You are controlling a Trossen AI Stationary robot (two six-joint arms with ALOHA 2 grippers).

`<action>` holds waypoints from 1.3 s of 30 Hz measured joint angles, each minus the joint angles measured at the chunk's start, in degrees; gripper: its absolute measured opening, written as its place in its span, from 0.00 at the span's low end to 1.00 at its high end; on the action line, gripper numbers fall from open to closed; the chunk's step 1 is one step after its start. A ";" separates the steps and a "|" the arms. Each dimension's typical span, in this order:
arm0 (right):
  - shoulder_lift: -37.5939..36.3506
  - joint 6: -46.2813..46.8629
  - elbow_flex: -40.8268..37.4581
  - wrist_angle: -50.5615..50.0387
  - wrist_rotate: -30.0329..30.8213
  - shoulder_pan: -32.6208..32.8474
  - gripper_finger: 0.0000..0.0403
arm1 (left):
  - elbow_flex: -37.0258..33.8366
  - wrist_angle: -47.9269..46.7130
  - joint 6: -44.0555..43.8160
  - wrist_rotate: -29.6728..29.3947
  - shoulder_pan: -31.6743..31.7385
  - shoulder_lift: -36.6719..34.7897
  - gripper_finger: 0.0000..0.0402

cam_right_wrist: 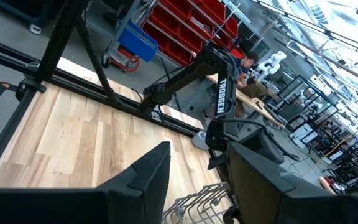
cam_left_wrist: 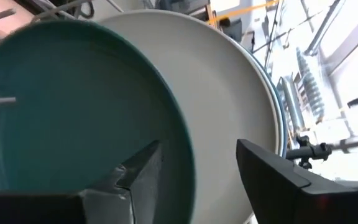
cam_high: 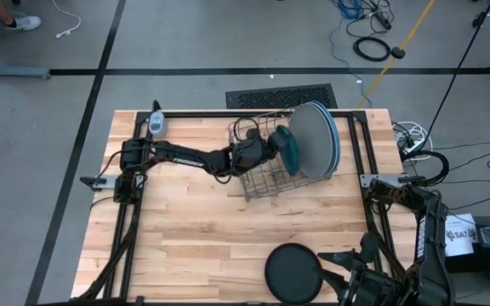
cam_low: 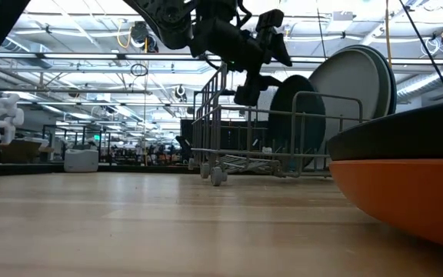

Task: Sort dishes
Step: Put the green plate in the dish rack, then put the black plate in the dish rack

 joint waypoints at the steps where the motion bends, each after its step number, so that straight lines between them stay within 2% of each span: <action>1: 0.00 0.00 0.00 0.00 0.00 0.00 0.38 | 0.00 -0.02 0.12 1.18 0.26 0.00 0.52; 8: 0.00 0.00 0.00 0.00 0.02 0.00 0.38 | 0.00 -0.02 2.11 4.66 0.82 0.00 0.52; 11: 0.00 0.00 0.00 0.00 0.02 0.00 0.38 | 0.00 1.16 5.24 7.86 1.11 0.00 0.52; 17: 0.00 0.35 -0.02 0.02 0.02 0.00 0.38 | -0.02 12.18 13.61 27.54 3.20 -0.44 0.52; 21: 0.00 0.44 -0.02 0.00 0.00 0.00 0.38 | -0.02 20.06 21.10 38.28 3.50 -3.27 0.49; 24: 0.00 0.47 -0.05 0.01 0.00 -0.06 0.38 | -0.02 20.38 29.32 44.40 2.50 -7.72 0.44; 26: 0.00 0.77 -0.07 0.02 0.01 -0.07 0.38 | -0.02 15.25 36.01 46.28 1.22 -11.99 0.39; 27: 0.00 0.93 -0.09 0.00 0.00 -0.11 0.38 | -0.02 10.95 39.75 45.96 0.23 -14.36 0.36; 29: 0.00 1.07 -0.09 0.00 0.00 -0.15 0.38 | 0.00 -0.53 48.25 41.61 -2.41 -19.35 0.29; 31: 0.00 1.09 -0.09 0.02 0.00 -0.30 0.38 | 0.00 -12.40 57.22 32.61 -6.12 -23.68 0.22; 33: 0.00 1.25 -0.09 0.00 0.00 -0.54 0.38 | 0.00 -23.13 64.40 20.70 -10.53 -26.85 0.14; 36: 0.00 1.32 -0.09 0.01 -0.02 -1.31 0.38 | 0.00 -34.57 69.78 7.30 -17.27 -28.48 0.04; 39: 0.00 1.33 -0.09 0.02 -0.05 -2.65 0.38 | -0.47 -41.81 70.20 3.35 -22.87 -27.75 0.01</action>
